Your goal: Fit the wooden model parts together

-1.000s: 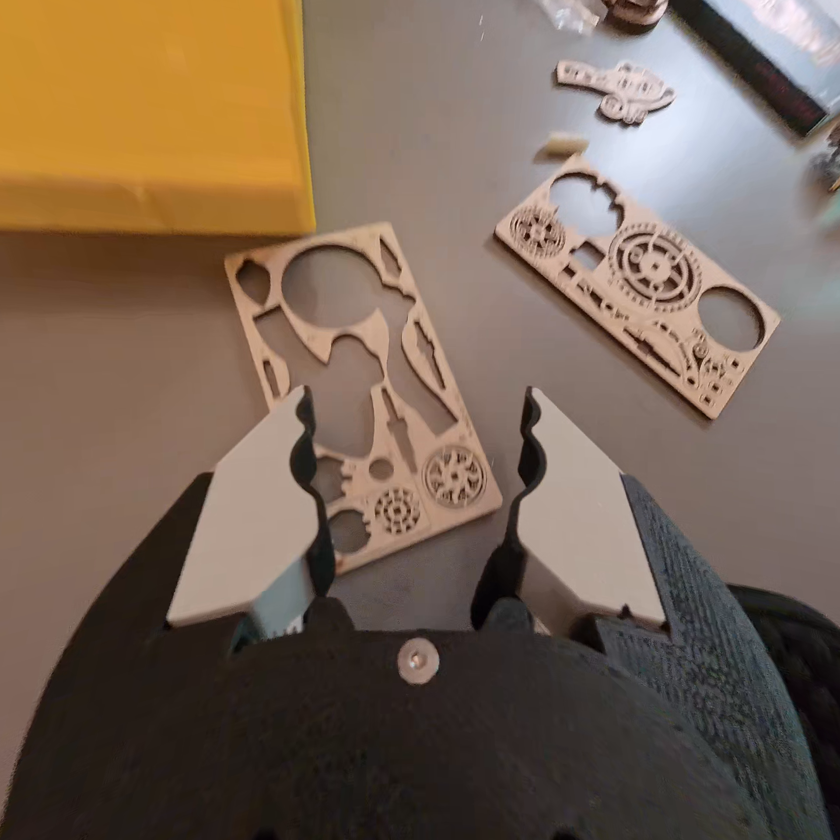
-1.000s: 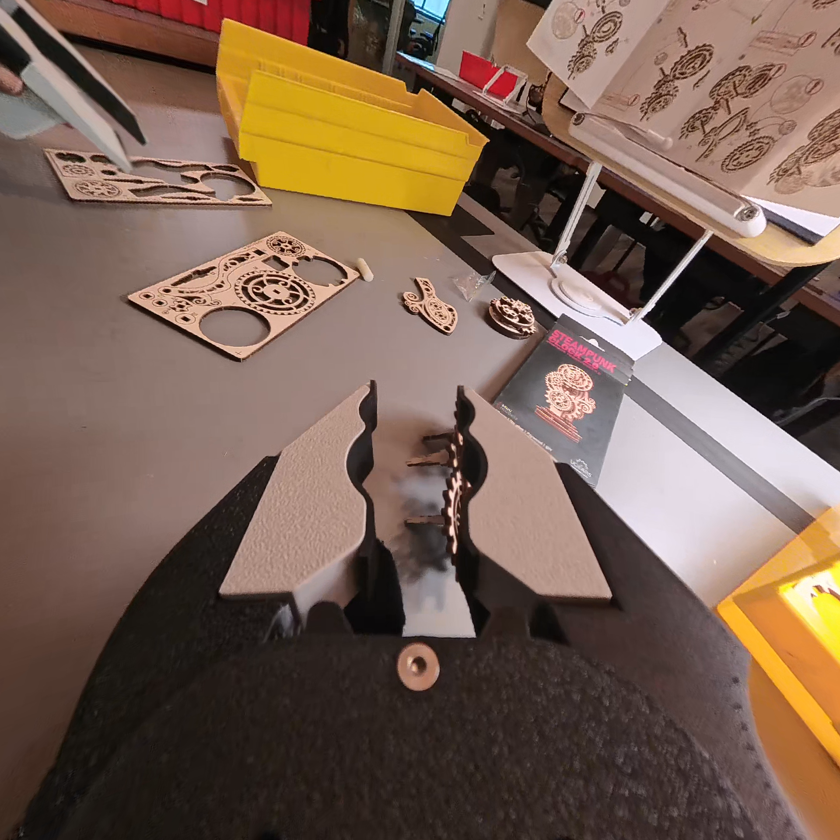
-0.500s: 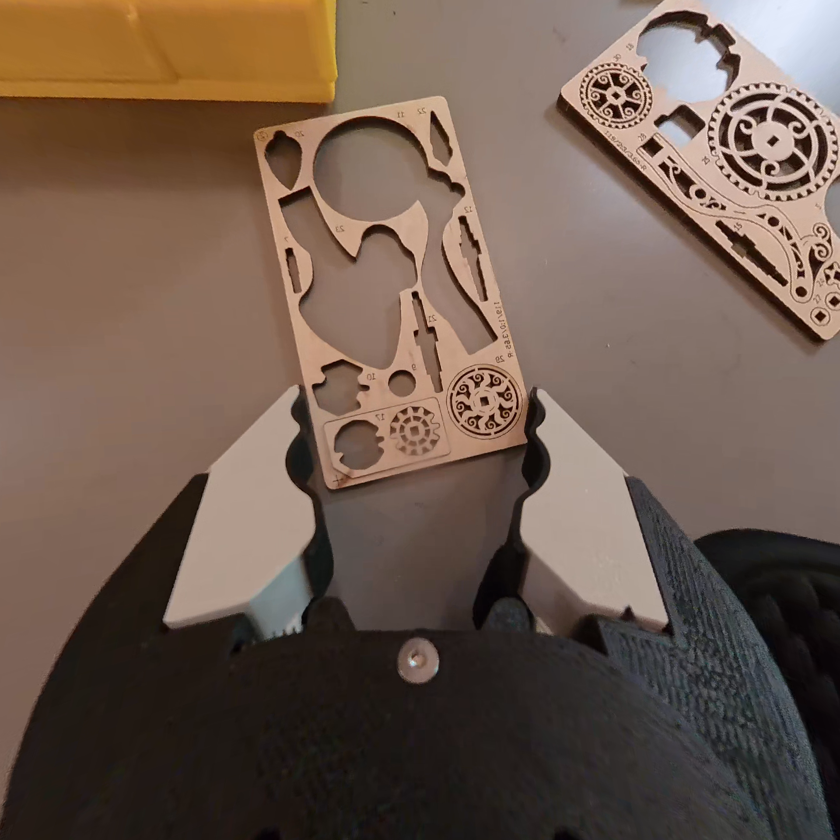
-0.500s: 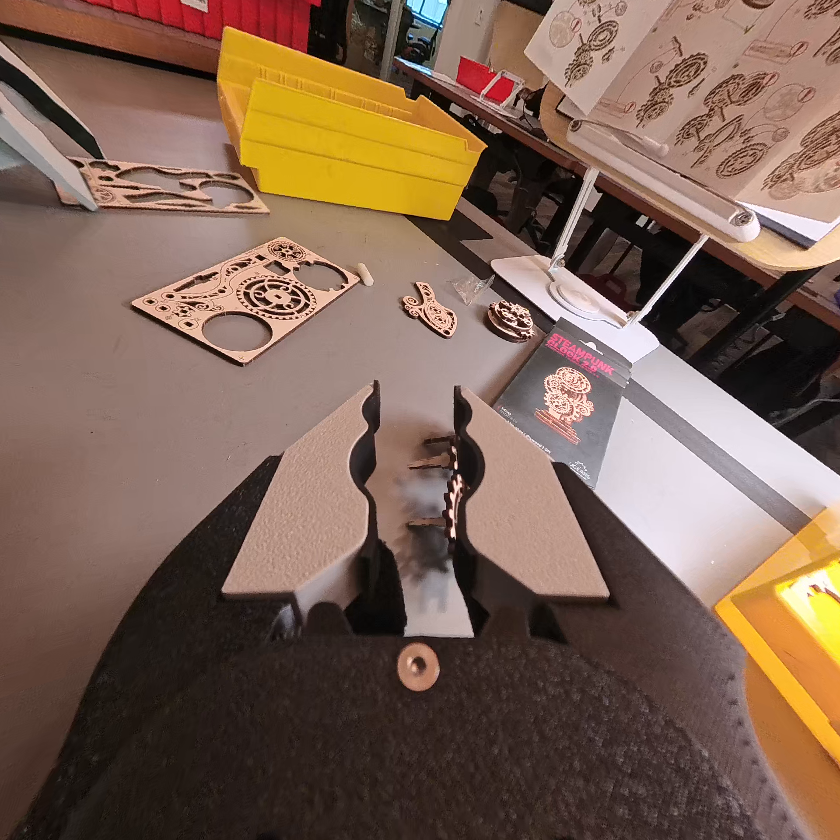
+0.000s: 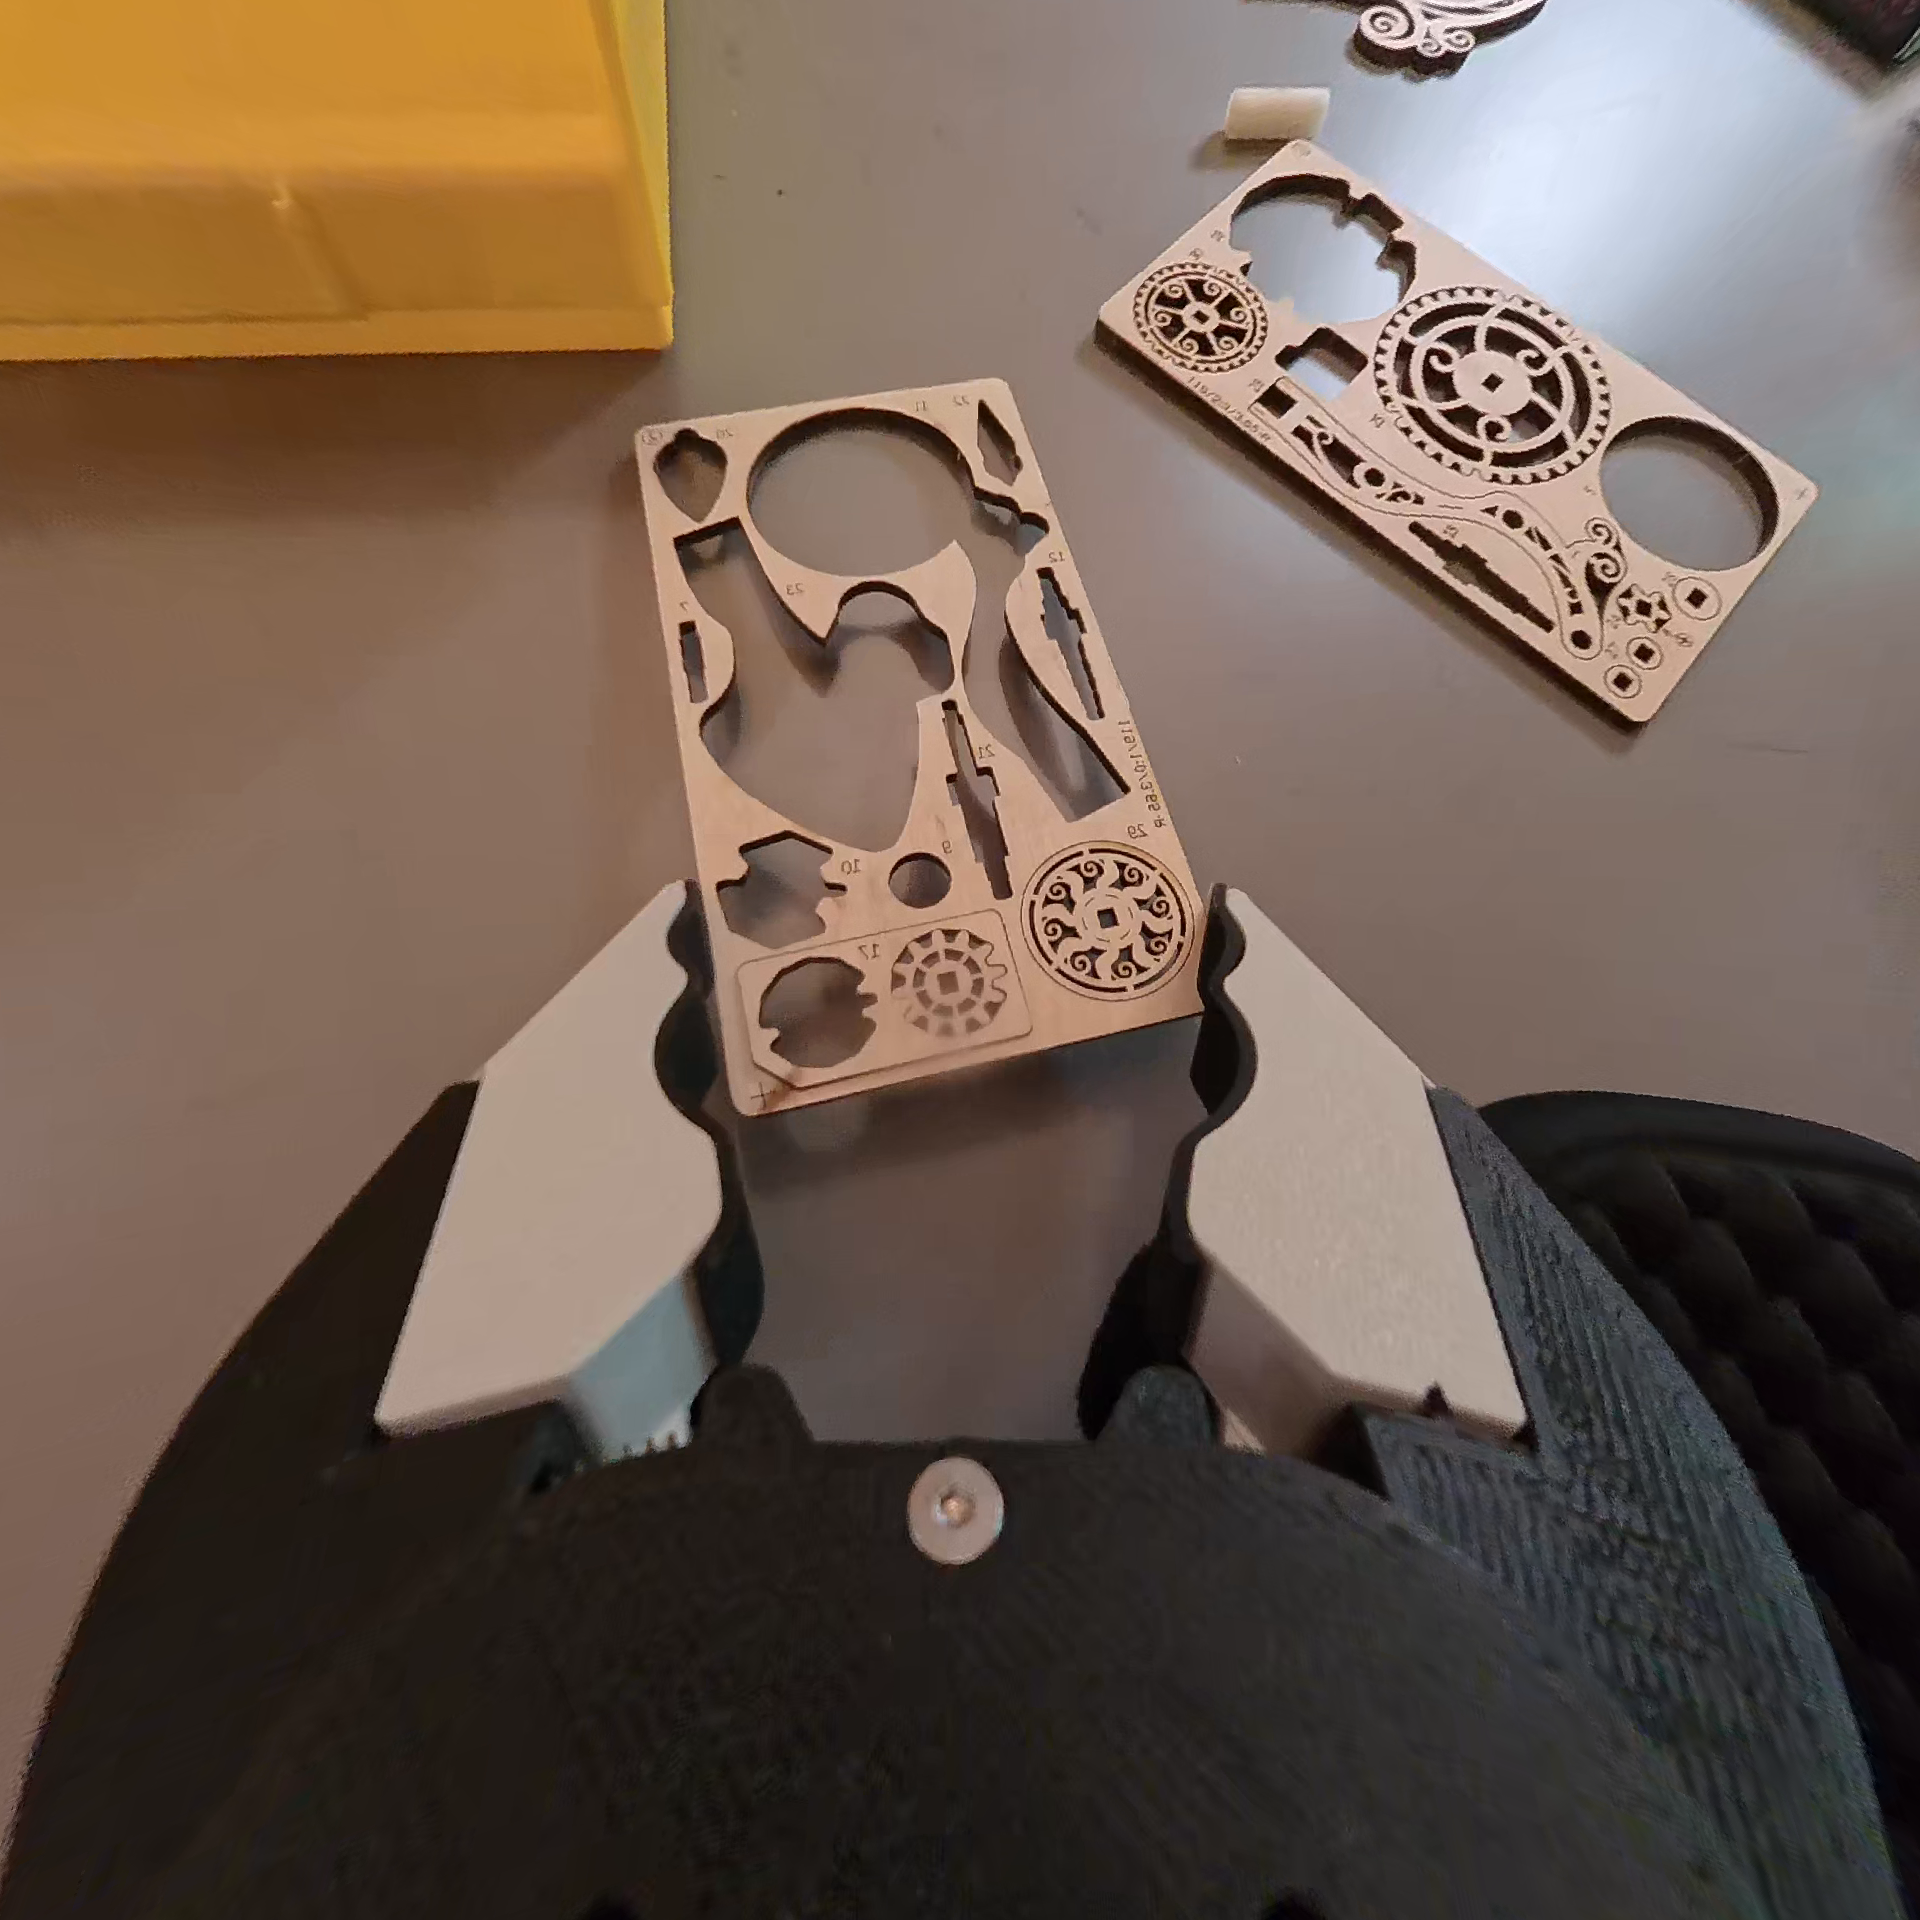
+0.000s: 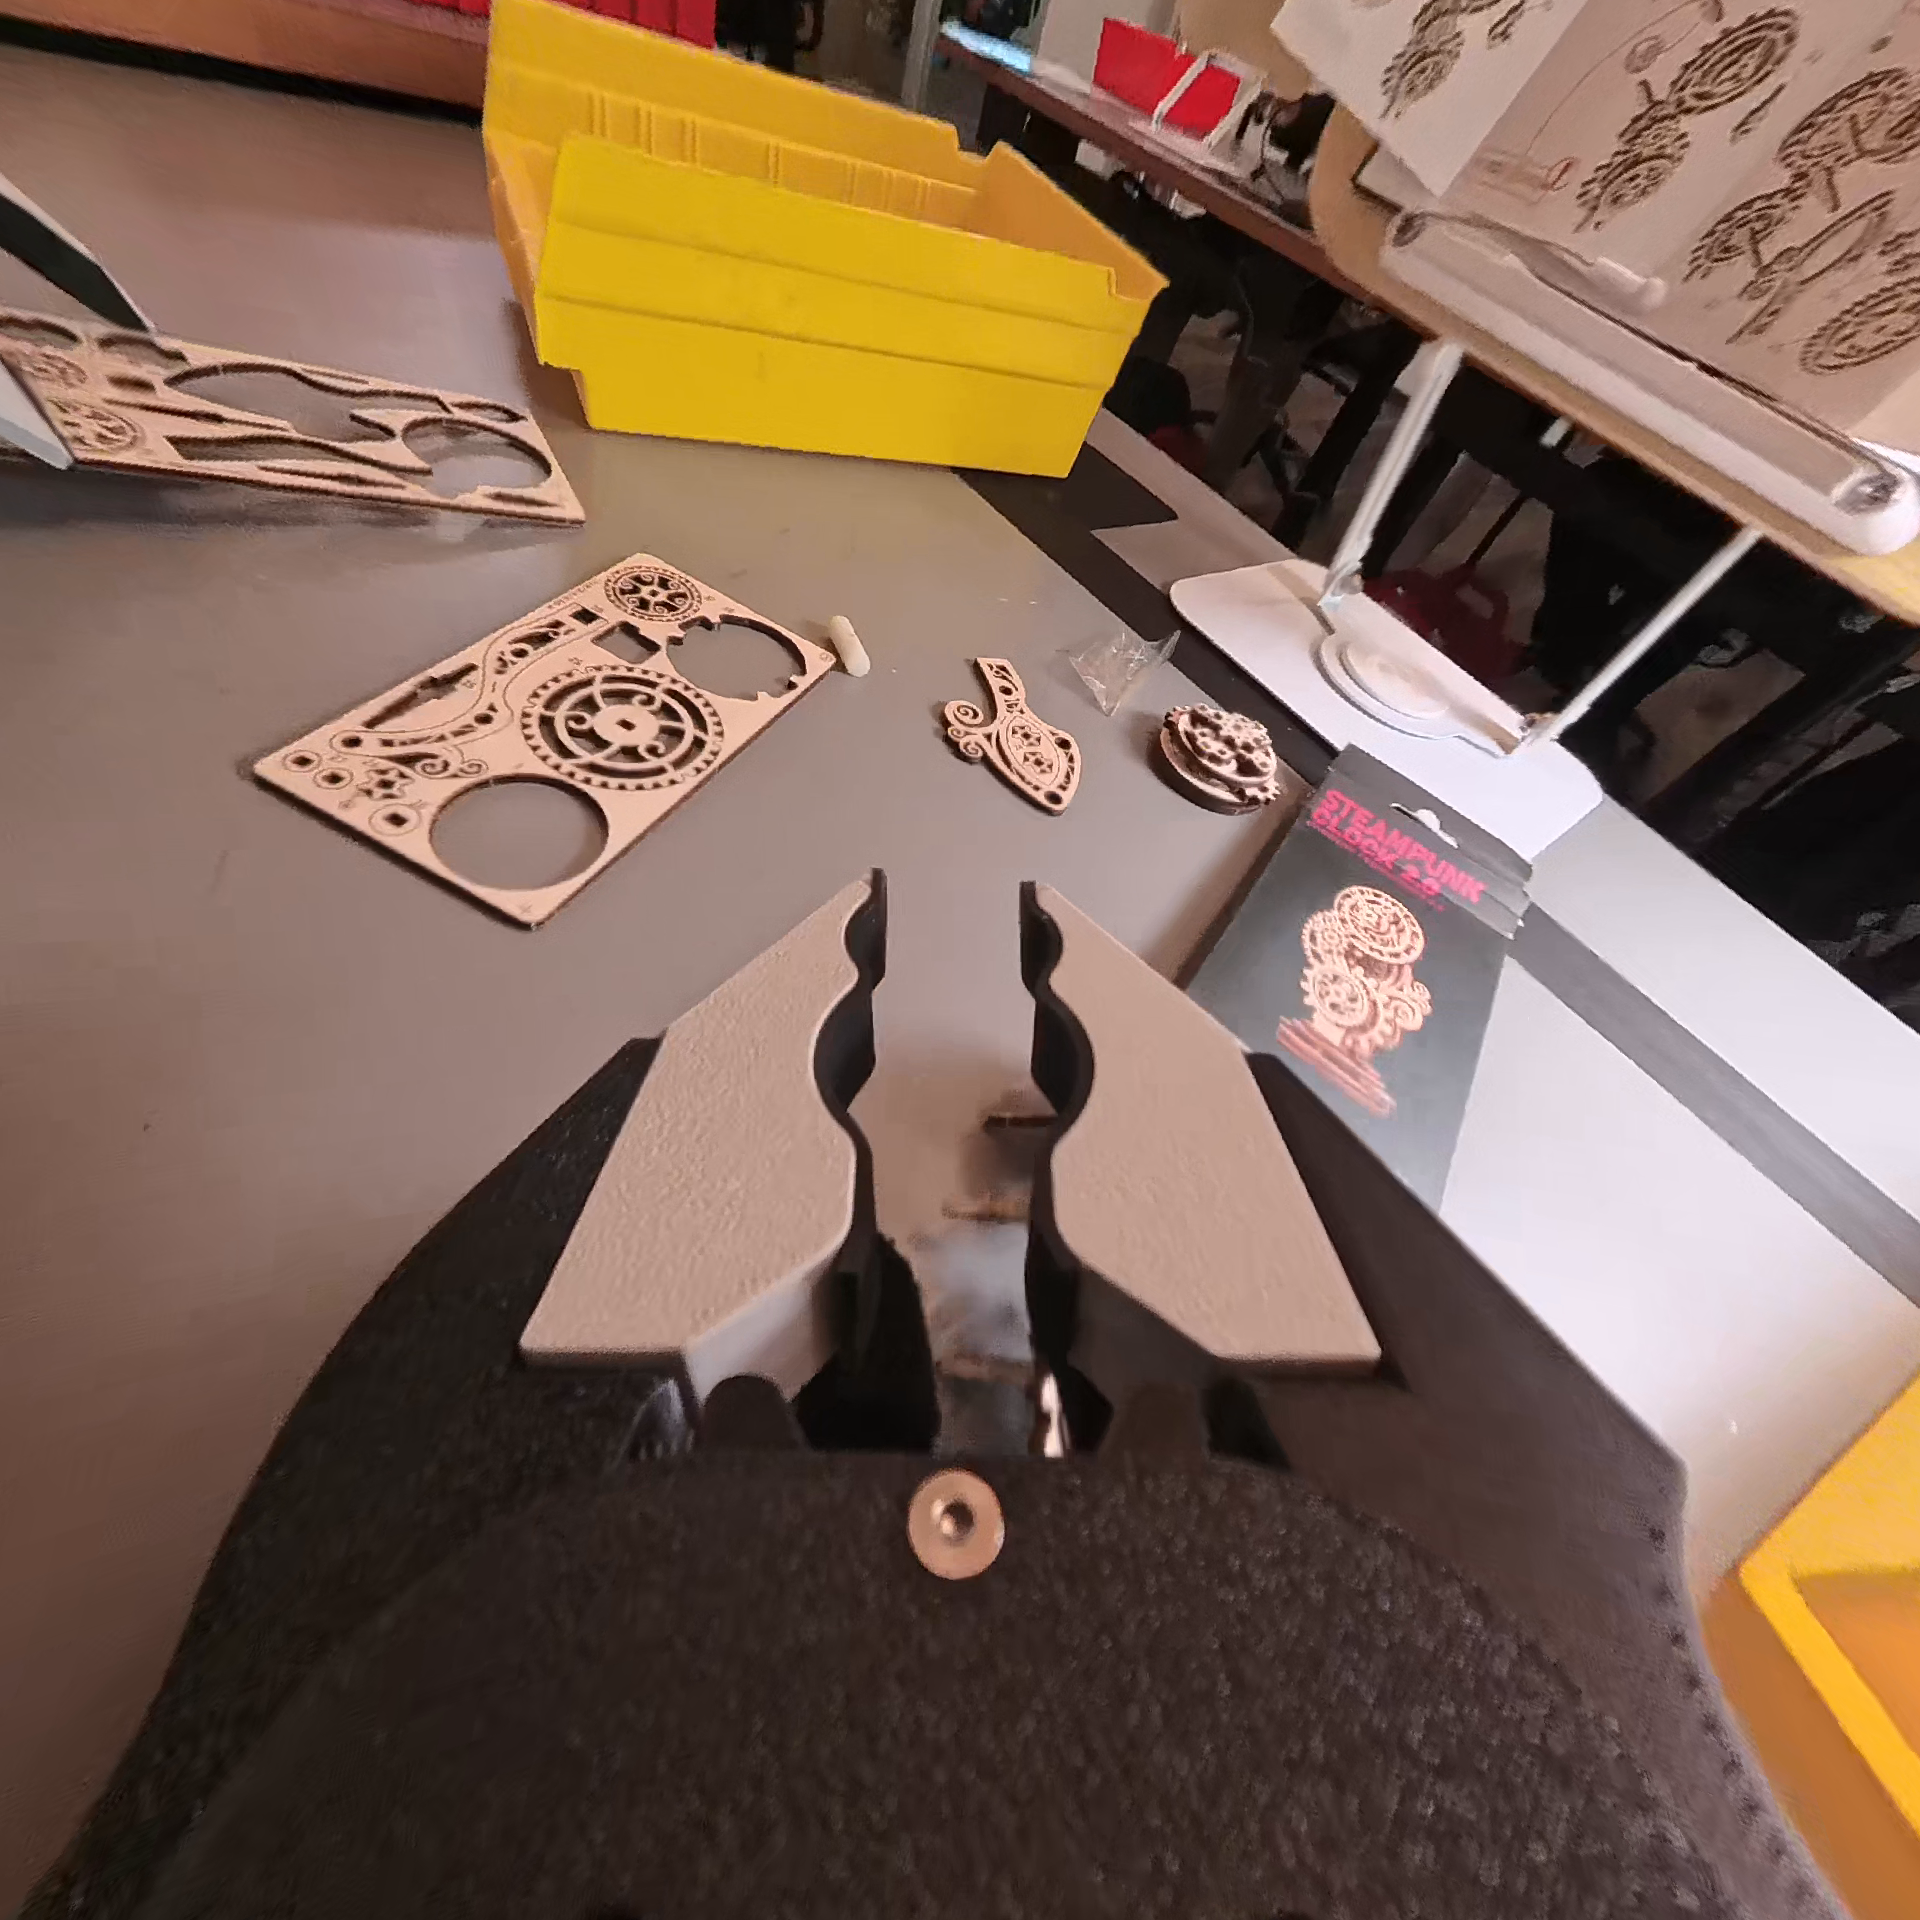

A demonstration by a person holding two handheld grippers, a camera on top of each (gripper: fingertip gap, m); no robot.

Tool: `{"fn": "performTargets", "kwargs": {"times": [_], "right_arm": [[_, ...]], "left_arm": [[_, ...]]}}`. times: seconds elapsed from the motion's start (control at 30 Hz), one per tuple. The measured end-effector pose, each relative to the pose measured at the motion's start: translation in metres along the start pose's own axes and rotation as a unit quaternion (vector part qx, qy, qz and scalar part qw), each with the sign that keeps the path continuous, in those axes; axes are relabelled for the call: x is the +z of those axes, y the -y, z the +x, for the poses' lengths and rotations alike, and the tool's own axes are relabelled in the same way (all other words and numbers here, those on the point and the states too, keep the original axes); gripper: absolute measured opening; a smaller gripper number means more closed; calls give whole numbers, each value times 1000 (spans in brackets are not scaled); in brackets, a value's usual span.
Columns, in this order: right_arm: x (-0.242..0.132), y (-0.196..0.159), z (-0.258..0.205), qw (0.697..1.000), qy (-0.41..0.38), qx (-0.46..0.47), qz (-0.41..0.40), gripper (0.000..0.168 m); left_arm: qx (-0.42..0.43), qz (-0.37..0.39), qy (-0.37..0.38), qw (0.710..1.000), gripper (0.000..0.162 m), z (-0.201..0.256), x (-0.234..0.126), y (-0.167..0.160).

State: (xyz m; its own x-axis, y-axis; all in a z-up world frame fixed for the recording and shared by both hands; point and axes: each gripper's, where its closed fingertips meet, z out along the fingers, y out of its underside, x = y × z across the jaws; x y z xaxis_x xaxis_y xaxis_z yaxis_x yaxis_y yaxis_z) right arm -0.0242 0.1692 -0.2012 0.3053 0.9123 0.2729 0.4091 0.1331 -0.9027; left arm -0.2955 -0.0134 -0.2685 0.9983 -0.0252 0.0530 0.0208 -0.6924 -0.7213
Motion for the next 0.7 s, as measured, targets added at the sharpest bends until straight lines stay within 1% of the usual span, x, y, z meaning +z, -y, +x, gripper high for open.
{"fn": "performTargets", "kwargs": {"times": [0.07, 0.17, 0.23, 0.27, 0.4, 0.53, 0.6, 0.63, 0.7], "right_arm": [[20, 1, 2, 999, 16, -14, -37, 26], [55, 4, 0, 993, 72, -14, -92, 35], [82, 7, 3, 988, 95, -22, -122, 41], [95, 5, 6, 983, 106, -25, -145, 45], [144, -14, 18, 962, 139, -14, -233, 51], [167, -30, 21, 944, 166, 10, -285, 52], [171, -36, 21, 938, 168, 15, -302, 46], [172, -36, 23, 940, 164, 15, -299, 41], [172, -35, 23, 939, 164, 18, -300, 39]], "left_arm": [[4, 4, -1, 1000, 94, 3, -1, 1], [10, 11, -1, 1000, 94, 5, -3, 2], [11, 14, 2, 1000, 94, 5, -3, 2], [11, 16, 6, 1000, 94, 5, -2, 1], [10, 20, 22, 1000, 94, 0, 1, -3], [1, 28, 24, 999, 94, -2, 4, -5], [-5, 27, 25, 999, 94, -3, 6, -6], [-8, 26, 25, 999, 94, -4, 8, -7], [-10, 22, 28, 999, 94, -6, 12, -9]]}}
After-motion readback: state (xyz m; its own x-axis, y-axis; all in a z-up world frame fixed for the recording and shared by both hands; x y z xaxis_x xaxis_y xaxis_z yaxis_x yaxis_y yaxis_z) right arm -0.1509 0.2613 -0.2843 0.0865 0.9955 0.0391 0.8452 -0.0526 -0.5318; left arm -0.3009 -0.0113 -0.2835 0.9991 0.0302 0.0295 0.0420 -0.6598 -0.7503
